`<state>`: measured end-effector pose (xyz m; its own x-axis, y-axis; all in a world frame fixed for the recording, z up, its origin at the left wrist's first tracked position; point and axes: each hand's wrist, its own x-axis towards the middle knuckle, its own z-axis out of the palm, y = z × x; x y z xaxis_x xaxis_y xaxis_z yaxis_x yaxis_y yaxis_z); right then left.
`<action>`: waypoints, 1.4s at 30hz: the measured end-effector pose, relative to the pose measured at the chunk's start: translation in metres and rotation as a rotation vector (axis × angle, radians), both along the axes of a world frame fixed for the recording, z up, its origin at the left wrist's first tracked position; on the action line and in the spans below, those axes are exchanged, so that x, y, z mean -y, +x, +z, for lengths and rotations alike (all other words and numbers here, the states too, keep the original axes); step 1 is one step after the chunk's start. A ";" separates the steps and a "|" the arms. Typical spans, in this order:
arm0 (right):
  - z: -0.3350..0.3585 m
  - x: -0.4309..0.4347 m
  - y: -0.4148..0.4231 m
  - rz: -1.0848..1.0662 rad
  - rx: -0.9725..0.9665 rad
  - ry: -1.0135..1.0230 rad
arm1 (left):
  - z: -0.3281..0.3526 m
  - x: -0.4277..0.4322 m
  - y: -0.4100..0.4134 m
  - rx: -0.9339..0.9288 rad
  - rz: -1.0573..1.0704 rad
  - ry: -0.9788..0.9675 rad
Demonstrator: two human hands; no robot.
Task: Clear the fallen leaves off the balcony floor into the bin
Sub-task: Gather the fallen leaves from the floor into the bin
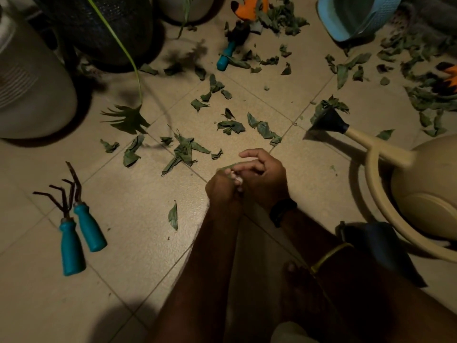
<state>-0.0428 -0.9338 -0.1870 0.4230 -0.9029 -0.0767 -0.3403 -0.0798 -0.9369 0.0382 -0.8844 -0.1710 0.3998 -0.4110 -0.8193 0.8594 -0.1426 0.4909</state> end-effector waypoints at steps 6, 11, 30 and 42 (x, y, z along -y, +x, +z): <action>-0.037 0.019 -0.013 0.115 -0.411 -0.493 | -0.020 -0.007 0.024 -0.057 0.183 0.051; -0.054 0.022 -0.018 0.194 -0.409 -0.654 | -0.025 -0.007 0.027 -0.038 0.140 0.080; -0.006 0.084 -0.007 -0.071 -0.245 -0.338 | -0.027 0.028 0.013 -0.068 0.040 -0.004; -0.028 0.098 -0.008 -0.030 -0.496 -0.154 | -0.031 0.015 0.023 0.164 -0.093 0.011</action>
<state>-0.0511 -1.0323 -0.2150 0.3434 -0.9306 -0.1270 -0.7444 -0.1872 -0.6410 0.0616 -0.8990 -0.2018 0.4894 -0.4438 -0.7507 0.7506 -0.2239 0.6217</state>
